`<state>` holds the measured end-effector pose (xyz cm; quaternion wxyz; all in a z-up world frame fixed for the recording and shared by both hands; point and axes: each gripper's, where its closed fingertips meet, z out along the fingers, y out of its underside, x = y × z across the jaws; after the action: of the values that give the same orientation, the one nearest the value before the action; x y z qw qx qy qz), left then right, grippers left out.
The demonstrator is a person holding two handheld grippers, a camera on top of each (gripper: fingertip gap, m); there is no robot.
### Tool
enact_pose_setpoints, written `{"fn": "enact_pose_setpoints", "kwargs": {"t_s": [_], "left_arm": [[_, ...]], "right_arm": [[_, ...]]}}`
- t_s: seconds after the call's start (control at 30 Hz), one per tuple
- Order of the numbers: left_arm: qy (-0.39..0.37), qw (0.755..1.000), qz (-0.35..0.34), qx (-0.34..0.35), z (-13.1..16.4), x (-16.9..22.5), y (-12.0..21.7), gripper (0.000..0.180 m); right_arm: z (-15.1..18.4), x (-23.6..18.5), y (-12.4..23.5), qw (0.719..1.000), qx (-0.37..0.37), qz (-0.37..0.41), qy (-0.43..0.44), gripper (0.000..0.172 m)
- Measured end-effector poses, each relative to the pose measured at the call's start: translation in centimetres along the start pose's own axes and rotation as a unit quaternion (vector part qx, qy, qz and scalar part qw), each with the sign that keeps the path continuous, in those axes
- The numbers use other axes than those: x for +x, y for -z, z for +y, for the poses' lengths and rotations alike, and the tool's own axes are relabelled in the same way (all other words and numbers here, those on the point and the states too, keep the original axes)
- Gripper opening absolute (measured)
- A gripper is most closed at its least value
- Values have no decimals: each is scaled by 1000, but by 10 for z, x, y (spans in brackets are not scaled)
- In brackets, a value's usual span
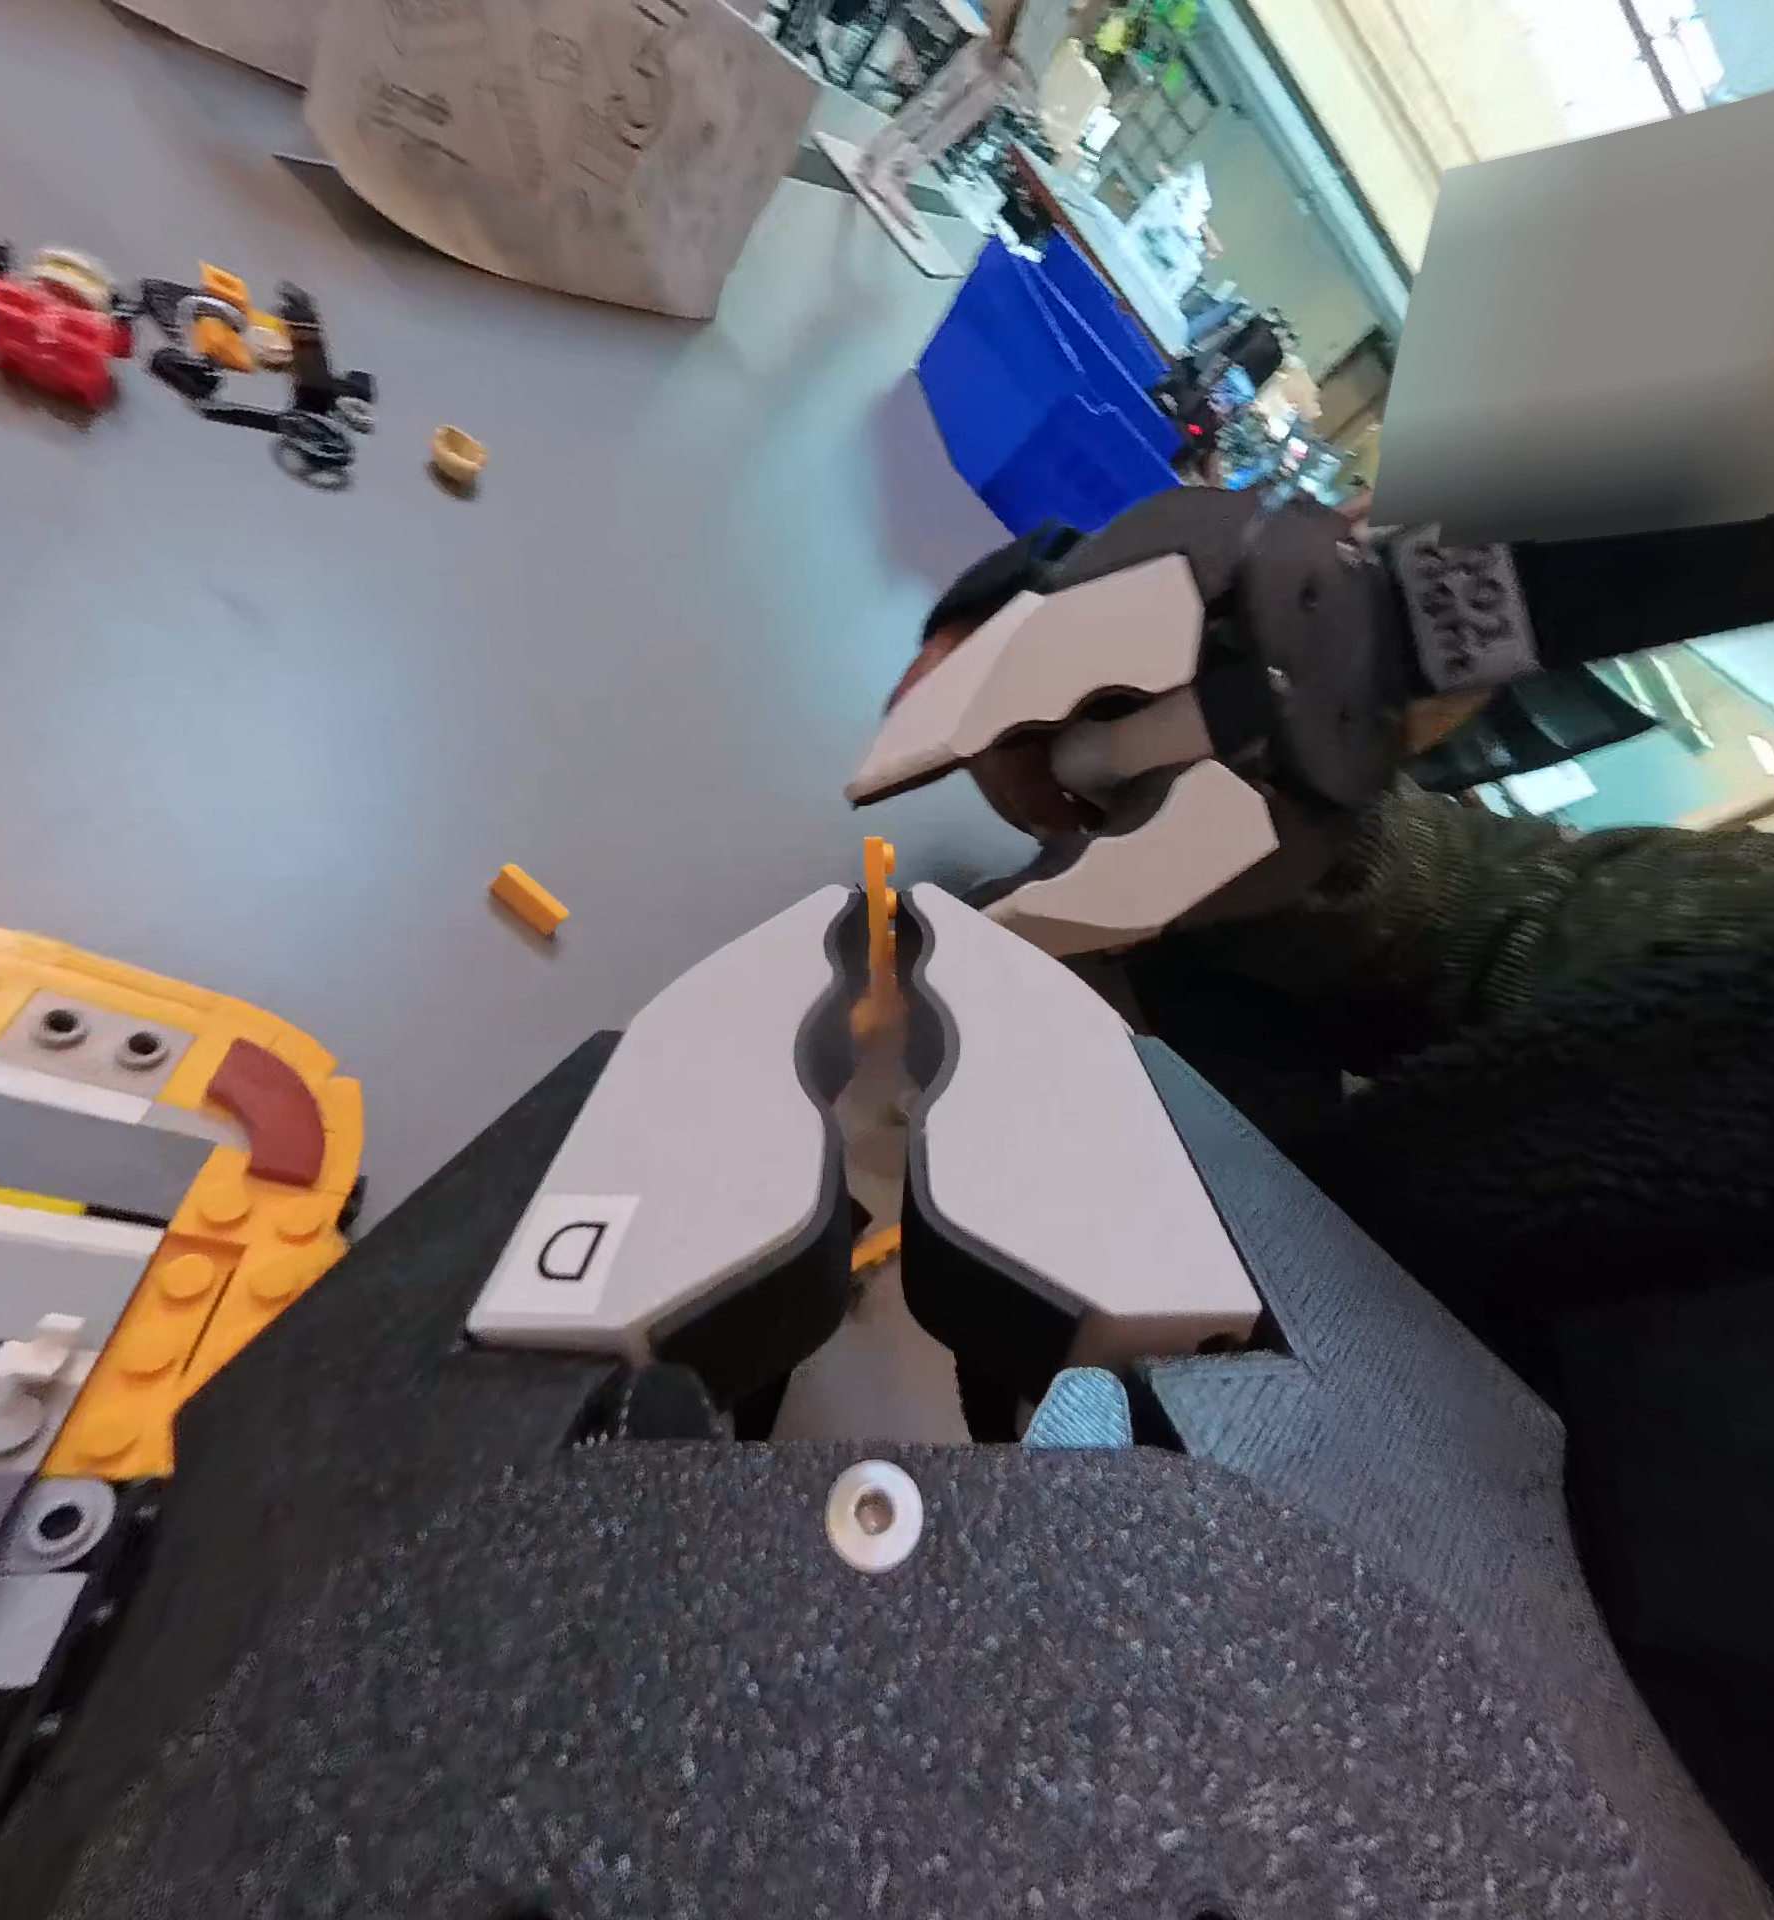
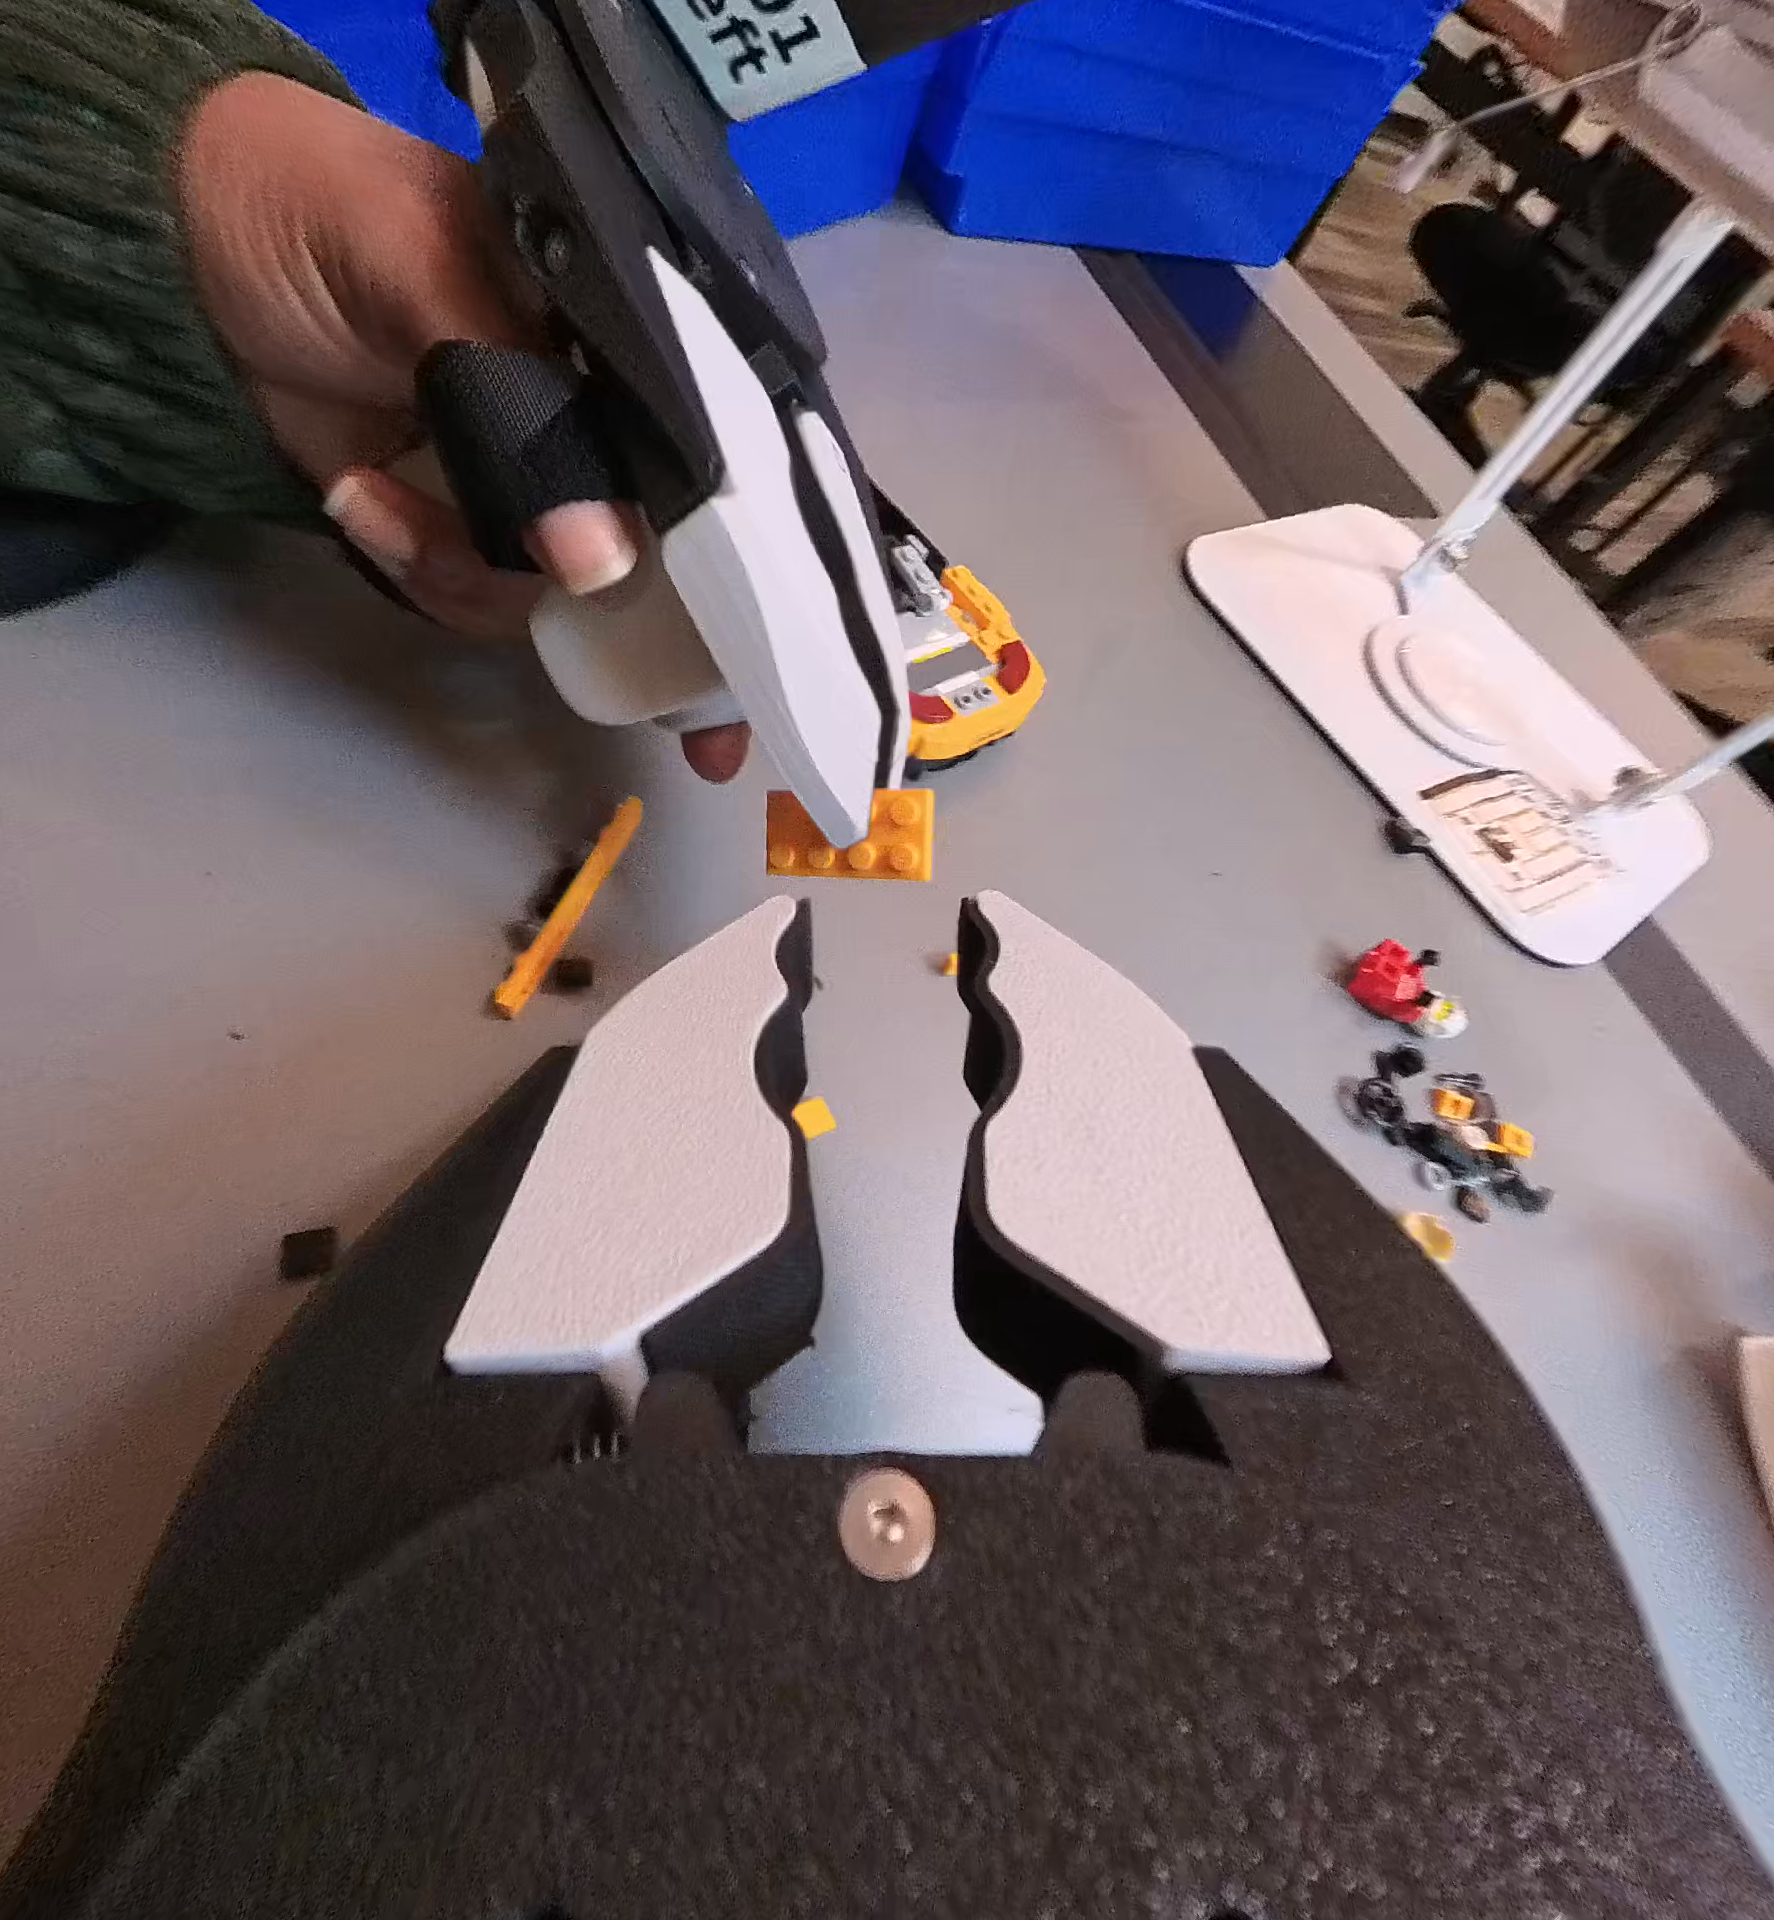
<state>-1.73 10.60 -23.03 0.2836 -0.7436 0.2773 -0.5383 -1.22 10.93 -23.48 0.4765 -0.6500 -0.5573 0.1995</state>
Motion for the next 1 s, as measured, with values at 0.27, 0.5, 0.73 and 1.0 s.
{"fn": "enact_pose_setpoints", "kwargs": {"t_s": [0.27,0.5,0.73,1.0], "left_arm": [[-74,996,15,-42,3,10,14,4],[-179,980,-44,-73,-6,27,40,4],[-204,891,-386,-121,-23,-5,204,4],[18,835,-520,-180,65,-68,310,24]], "right_arm": [[0,-4,5,997,28,-54,-43,28],[-2,-17,5,996,31,-79,-30,29],[-5,18,19,998,49,4,-41,25],[-2,14,22,997,21,-16,-71,20]]}}
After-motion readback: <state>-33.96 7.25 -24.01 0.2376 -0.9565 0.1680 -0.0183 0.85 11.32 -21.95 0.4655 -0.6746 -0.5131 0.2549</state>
